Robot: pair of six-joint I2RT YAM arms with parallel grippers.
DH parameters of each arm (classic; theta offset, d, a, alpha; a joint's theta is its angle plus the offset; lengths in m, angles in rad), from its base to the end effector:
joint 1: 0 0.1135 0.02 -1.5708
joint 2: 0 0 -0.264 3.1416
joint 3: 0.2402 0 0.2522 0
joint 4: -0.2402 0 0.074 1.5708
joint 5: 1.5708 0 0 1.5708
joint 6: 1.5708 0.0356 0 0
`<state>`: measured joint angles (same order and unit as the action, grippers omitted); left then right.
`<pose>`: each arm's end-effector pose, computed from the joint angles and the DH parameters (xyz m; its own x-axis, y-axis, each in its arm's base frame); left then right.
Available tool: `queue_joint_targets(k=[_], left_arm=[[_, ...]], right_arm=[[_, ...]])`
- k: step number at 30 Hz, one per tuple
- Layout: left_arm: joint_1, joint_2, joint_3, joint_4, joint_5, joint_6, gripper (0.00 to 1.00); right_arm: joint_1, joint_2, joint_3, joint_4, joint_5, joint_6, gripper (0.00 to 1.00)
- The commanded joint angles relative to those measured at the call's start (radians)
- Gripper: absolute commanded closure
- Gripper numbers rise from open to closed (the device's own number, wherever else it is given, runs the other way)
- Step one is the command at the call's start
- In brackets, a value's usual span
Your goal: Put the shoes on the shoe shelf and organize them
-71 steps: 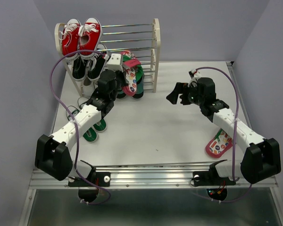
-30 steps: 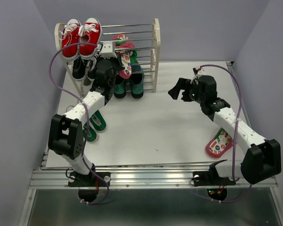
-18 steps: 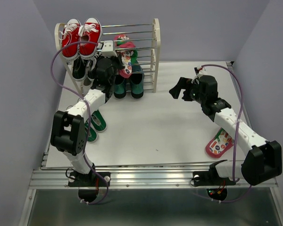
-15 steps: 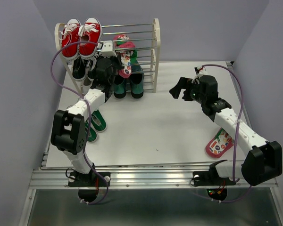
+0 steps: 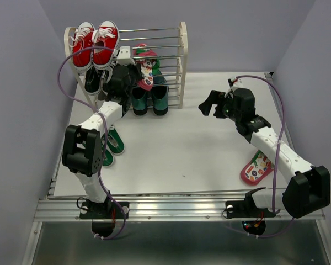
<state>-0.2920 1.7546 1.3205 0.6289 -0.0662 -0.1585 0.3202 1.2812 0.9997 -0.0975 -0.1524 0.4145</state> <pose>0.4059 -0.1196 0.3457 0.1475 -0.2088 -0.9668 0.2515 0.9532 -0.1675 0.2812 0.0989 0.3157 -0.5006 0.2534 -0.8277 -0.2659 0.8650 0.4256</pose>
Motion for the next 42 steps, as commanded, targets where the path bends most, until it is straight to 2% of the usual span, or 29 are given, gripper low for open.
queue_joint_targets(k=[1, 2, 3, 4, 6, 11, 15, 16, 23, 31, 33, 36, 40, 42], left_arm=[[0.002, -0.009, 0.065, 0.06, 0.02, 0.013, 1.0], [0.002, -0.012, 0.069, 0.052, 0.019, 0.016, 1.0], [0.002, -0.014, 0.071, 0.031, 0.011, 0.019, 0.94], [0.004, -0.015, 0.071, 0.023, 0.006, 0.019, 0.82], [0.004, -0.024, 0.063, 0.012, -0.012, 0.025, 0.66], [0.004, -0.043, 0.052, 0.003, -0.014, 0.033, 0.45], [0.004, -0.05, 0.054, -0.009, -0.021, 0.04, 0.42], [0.004, -0.053, 0.054, -0.014, -0.024, 0.042, 0.37], [0.004, -0.078, 0.036, -0.037, -0.038, 0.039, 0.21], [0.002, -0.116, -0.001, -0.093, -0.061, 0.004, 0.14], [0.002, -0.132, -0.015, -0.118, -0.047, -0.015, 0.12], [-0.001, -0.158, -0.024, -0.167, -0.05, -0.039, 0.01], [-0.003, -0.196, -0.059, -0.193, -0.029, -0.079, 0.01], [-0.006, -0.222, -0.086, -0.201, 0.003, -0.098, 0.01]], right_arm=[[-0.004, -0.045, 0.007, 0.03, 0.031, -0.028, 0.0], [-0.004, -0.049, 0.007, 0.025, 0.033, -0.028, 0.0], [-0.004, -0.052, 0.005, 0.025, 0.034, -0.026, 0.0], [-0.004, -0.056, 0.004, 0.024, 0.036, -0.029, 0.0], [-0.004, -0.063, -0.001, 0.022, 0.039, -0.029, 0.0], [-0.004, -0.069, -0.004, 0.015, 0.047, -0.029, 0.0], [-0.004, -0.075, -0.004, 0.01, 0.053, -0.026, 0.0], [-0.004, -0.08, -0.003, 0.002, 0.059, -0.025, 0.0], [-0.004, -0.103, -0.012, -0.011, 0.059, -0.017, 0.0], [-0.004, -0.125, -0.029, -0.028, 0.065, -0.014, 0.0], [-0.004, -0.131, -0.03, -0.047, 0.086, -0.011, 0.0], [-0.004, -0.148, -0.033, -0.083, 0.132, 0.007, 0.0], [-0.004, -0.155, -0.02, -0.162, 0.211, 0.061, 0.0], [-0.004, -0.145, 0.016, -0.267, 0.299, 0.127, 0.0]])
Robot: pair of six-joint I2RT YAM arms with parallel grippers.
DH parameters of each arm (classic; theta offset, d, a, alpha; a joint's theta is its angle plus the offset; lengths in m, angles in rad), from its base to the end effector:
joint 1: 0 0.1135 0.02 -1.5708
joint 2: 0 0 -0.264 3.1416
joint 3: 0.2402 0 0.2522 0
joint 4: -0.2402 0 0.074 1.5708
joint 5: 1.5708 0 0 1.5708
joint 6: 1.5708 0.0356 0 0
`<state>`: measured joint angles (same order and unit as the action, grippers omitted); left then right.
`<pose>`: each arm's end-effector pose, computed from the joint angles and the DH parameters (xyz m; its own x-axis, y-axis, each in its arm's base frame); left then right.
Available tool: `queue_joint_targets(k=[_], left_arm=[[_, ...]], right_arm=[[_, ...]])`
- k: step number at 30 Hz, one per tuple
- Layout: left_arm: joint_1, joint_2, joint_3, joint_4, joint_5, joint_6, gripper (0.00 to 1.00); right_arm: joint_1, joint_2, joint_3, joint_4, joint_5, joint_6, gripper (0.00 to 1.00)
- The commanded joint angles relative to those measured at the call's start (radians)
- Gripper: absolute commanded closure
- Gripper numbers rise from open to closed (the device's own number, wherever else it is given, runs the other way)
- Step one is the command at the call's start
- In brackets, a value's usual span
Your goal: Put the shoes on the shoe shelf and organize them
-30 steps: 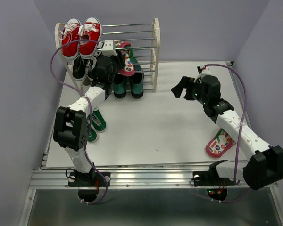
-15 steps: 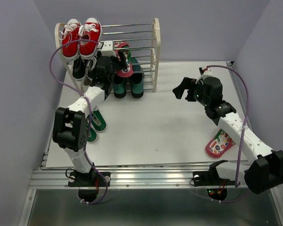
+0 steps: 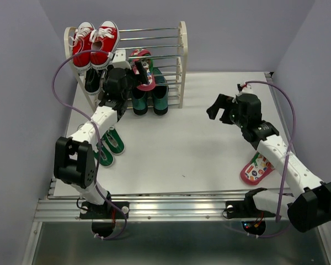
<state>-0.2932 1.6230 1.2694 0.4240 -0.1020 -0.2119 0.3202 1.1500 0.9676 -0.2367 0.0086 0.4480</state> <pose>0.3778 -0.1103 0.3563 0.0258 -0.2263 -0.9737 0.2002 0.9555 -0.2168 0.2507 0.0828 0.3244 -0.4812 0.2968 -0.8248 -0.1096 0.9132 0.3925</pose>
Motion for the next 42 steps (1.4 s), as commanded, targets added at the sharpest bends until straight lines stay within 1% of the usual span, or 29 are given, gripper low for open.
queue_joint_targets(k=[1, 2, 5, 11, 14, 16, 20, 21, 23, 24, 26, 30, 34, 35, 36, 38, 39, 40, 42], left_arm=[[-0.006, -0.098, -0.044, 0.001, 0.054, -0.066, 0.01], [-0.007, -0.118, -0.053, -0.001, 0.061, -0.075, 0.01], [-0.02, -0.158, -0.094, -0.004, 0.087, -0.102, 0.01], [-0.069, -0.218, -0.151, -0.042, 0.071, -0.104, 0.01], [-0.095, -0.244, -0.185, -0.053, 0.064, -0.107, 0.01], [-0.11, -0.271, -0.214, -0.056, 0.059, -0.113, 0.01], [-0.167, -0.32, -0.258, -0.068, 0.061, -0.126, 0.01], [-0.178, -0.327, -0.277, -0.073, 0.056, -0.129, 0.01], [-0.218, -0.347, -0.295, -0.074, 0.047, -0.138, 0.01], [-0.23, -0.351, -0.312, -0.074, 0.047, -0.142, 0.01], [-0.256, -0.364, -0.326, -0.071, 0.047, -0.152, 0.01], [-0.291, -0.367, -0.35, -0.071, 0.067, -0.176, 0.01], [-0.293, -0.371, -0.372, -0.07, 0.064, -0.187, 0.01], [-0.293, -0.373, -0.375, -0.07, 0.065, -0.188, 0.01], [-0.293, -0.374, -0.38, -0.07, 0.071, -0.188, 0.01], [-0.293, -0.379, -0.384, -0.07, 0.077, -0.192, 0.01], [-0.293, -0.379, -0.387, -0.07, 0.078, -0.19, 0.01], [-0.293, -0.379, -0.392, -0.068, 0.081, -0.19, 0.01], [-0.293, -0.385, -0.397, -0.068, 0.078, -0.188, 0.01]], right_arm=[[-0.004, -0.007, 0.062, -0.169, 0.175, 0.112, 0.0], [-0.004, 0.003, 0.074, -0.249, 0.232, 0.124, 0.0], [-0.004, 0.034, 0.097, -0.372, 0.299, 0.162, 0.0], [-0.023, 0.028, 0.028, -0.493, 0.439, 0.233, 0.0], [-0.033, 0.004, 0.005, -0.532, 0.465, 0.261, 0.0], [-0.078, -0.016, -0.027, -0.556, 0.502, 0.285, 0.0], [-0.187, -0.067, -0.069, -0.637, 0.467, 0.31, 0.0], [-0.238, -0.082, -0.09, -0.648, 0.45, 0.31, 0.0], [-0.292, -0.093, -0.116, -0.65, 0.432, 0.299, 0.0], [-0.346, -0.088, -0.136, -0.648, 0.426, 0.296, 0.0], [-0.384, -0.072, -0.142, -0.635, 0.4, 0.278, 0.0], [-0.432, -0.024, -0.178, -0.569, 0.379, 0.265, 0.0], [-0.458, 0.027, -0.207, -0.501, 0.395, 0.265, 0.0], [-0.458, 0.031, -0.226, -0.445, 0.395, 0.264, 0.03], [-0.458, 0.033, -0.234, -0.417, 0.398, 0.265, 0.11], [-0.458, 0.034, -0.242, -0.363, 0.431, 0.27, 0.18], [-0.458, 0.034, -0.241, -0.349, 0.447, 0.27, 0.2], [-0.458, 0.033, -0.239, -0.34, 0.464, 0.282, 0.25], [-0.458, 0.034, -0.239, -0.308, 0.531, 0.296, 0.31]])
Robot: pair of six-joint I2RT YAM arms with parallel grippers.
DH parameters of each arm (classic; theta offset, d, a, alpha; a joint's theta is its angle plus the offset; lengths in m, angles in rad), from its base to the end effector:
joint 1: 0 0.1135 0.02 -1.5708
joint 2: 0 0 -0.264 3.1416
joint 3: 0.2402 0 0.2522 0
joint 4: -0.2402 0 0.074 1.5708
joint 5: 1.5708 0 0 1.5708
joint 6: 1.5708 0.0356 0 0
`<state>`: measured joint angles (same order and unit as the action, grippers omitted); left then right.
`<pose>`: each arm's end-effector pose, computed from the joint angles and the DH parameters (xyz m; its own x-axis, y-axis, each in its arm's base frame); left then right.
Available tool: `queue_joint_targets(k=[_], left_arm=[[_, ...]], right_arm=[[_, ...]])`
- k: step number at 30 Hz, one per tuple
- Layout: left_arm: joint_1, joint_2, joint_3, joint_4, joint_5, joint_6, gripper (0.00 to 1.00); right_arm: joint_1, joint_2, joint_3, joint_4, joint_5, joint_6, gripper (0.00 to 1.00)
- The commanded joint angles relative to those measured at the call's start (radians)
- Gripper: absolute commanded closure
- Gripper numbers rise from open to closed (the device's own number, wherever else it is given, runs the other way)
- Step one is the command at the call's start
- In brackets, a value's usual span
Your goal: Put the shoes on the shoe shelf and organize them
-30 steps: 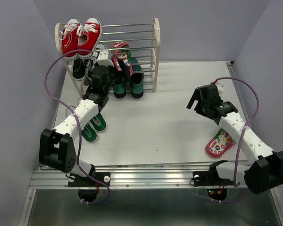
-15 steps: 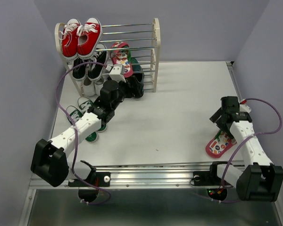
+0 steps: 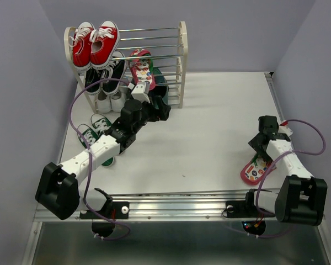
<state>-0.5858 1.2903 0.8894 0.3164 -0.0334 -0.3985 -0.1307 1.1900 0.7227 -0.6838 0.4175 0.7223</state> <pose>0.2549 -0.1677 0.3176 -0.2685 -0.2873 -0.9195 0.4564 0.8026 -0.3840 0.2073 -0.0418 0.2045 -0.4923 0.6742 -0.5505 0.8109 0.5851 -0.0084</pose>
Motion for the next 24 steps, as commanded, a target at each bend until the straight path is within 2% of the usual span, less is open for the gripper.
queue_joint_targets(k=[1, 2, 3, 4, 7, 10, 13, 17, 20, 24], left_arm=[[0.0, -0.051, -0.02, 0.041, 0.009, 0.0, 0.01], [0.0, -0.054, -0.02, 0.039, 0.009, -0.002, 0.01], [0.0, -0.055, -0.021, 0.039, 0.01, -0.002, 0.01], [0.0, -0.059, -0.027, 0.039, 0.012, -0.002, 0.01], [0.0, -0.075, -0.047, 0.046, 0.012, -0.01, 0.01], [0.0, -0.092, -0.061, 0.043, -0.014, -0.016, 0.01], [0.0, -0.111, -0.075, 0.036, -0.017, -0.023, 0.01], [0.0, -0.141, -0.099, 0.036, -0.023, -0.037, 0.01], [0.0, -0.155, -0.118, 0.024, -0.036, -0.048, 0.01], [0.0, -0.183, -0.147, -0.003, -0.085, -0.066, 0.01]], right_arm=[[-0.007, -0.007, -0.002, 0.153, 0.139, 0.028, 0.38], [-0.007, -0.007, -0.003, 0.165, 0.147, 0.031, 0.55], [-0.007, -0.006, -0.005, 0.185, 0.158, 0.031, 0.62], [-0.007, -0.001, -0.005, 0.191, 0.161, 0.028, 0.77], [-0.007, 0.017, 0.012, 0.243, 0.116, -0.061, 0.99], [-0.007, 0.022, 0.03, 0.286, 0.051, -0.128, 0.99], [0.063, 0.01, 0.038, 0.343, -0.043, -0.167, 0.99], [0.245, 0.074, 0.087, 0.407, -0.094, -0.219, 0.99], [0.324, 0.138, 0.121, 0.438, -0.106, -0.257, 0.99], [0.491, 0.25, 0.181, 0.527, -0.074, -0.305, 0.99]])
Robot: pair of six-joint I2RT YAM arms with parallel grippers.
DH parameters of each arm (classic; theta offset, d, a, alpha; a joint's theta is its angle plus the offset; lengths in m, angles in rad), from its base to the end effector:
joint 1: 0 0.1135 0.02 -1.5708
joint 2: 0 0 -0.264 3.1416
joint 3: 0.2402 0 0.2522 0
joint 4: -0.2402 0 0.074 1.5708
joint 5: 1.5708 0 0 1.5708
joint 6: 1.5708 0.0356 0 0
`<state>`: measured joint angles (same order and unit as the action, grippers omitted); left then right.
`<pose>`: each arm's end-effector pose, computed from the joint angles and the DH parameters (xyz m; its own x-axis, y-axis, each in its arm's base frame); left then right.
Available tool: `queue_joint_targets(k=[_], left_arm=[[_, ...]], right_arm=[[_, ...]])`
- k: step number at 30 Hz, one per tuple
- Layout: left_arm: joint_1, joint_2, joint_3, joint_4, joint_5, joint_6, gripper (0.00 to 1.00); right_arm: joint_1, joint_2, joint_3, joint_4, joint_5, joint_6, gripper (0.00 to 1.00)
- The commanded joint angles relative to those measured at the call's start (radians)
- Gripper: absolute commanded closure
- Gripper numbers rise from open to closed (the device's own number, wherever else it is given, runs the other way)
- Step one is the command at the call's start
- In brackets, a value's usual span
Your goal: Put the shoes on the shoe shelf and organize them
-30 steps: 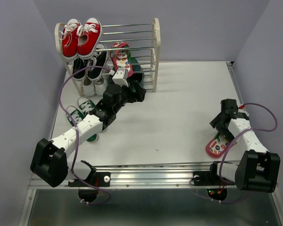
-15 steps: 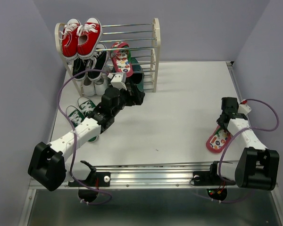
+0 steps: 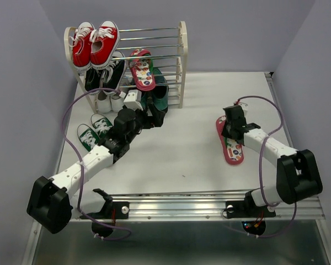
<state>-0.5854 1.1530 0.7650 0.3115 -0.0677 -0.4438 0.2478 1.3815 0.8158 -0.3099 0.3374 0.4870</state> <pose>0.2276 -0.1480 0.3093 -0.2701 -0.3349 -0.9027 0.4198 0.8028 -0.4234 0.2726 0.0568 0.2095 -0.6700 0.2860 -0.6850 0.3255 0.9425 0.0751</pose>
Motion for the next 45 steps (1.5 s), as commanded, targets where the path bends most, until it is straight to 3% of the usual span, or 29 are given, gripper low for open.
queue_joint_targets(k=[1, 6, 10, 11, 13, 14, 17, 22, 26, 30, 33, 45], left_arm=[[-0.001, -0.049, -0.024, -0.005, -0.053, -0.024, 0.01], [-0.001, -0.073, -0.038, -0.014, -0.069, -0.036, 0.01], [-0.001, -0.079, -0.038, -0.028, -0.072, -0.038, 0.01], [-0.002, -0.078, -0.038, -0.031, -0.072, -0.038, 0.01], [-0.001, -0.079, -0.036, -0.038, -0.073, -0.036, 0.01], [-0.001, -0.079, -0.036, -0.04, -0.073, -0.035, 0.01], [-0.001, -0.081, -0.036, -0.046, -0.07, -0.033, 0.01], [-0.001, -0.088, -0.035, -0.057, -0.063, -0.032, 0.01], [-0.001, -0.093, -0.036, -0.063, -0.05, -0.033, 0.01], [-0.001, -0.095, -0.033, -0.068, -0.04, -0.035, 0.01], [-0.001, -0.099, -0.024, -0.092, -0.038, -0.033, 0.01], [-0.001, -0.131, -0.007, -0.15, -0.044, -0.006, 0.01]], right_arm=[[0.113, 0.08, 0.101, 0.161, -0.004, -0.076, 0.99], [0.248, 0.178, 0.163, 0.227, -0.038, -0.077, 0.98], [0.28, 0.225, 0.207, 0.226, -0.046, -0.054, 0.9], [0.28, 0.225, 0.209, 0.227, -0.047, -0.05, 0.79], [0.28, 0.215, 0.209, 0.221, -0.052, -0.056, 0.67], [0.28, 0.211, 0.21, 0.212, -0.052, -0.06, 0.54], [0.28, 0.186, 0.217, 0.152, -0.057, -0.112, 0.35], [0.28, 0.119, 0.2, 0.072, 0.014, -0.185, 0.18], [0.28, -0.002, 0.14, 0.052, 0.095, -0.209, 0.12], [0.161, -0.056, 0.074, 0.052, 0.072, -0.217, 0.11], [0.052, -0.03, 0.062, 0.054, -0.082, -0.203, 0.11], [0.042, 0.097, 0.079, 0.123, -0.21, -0.334, 0.13]])
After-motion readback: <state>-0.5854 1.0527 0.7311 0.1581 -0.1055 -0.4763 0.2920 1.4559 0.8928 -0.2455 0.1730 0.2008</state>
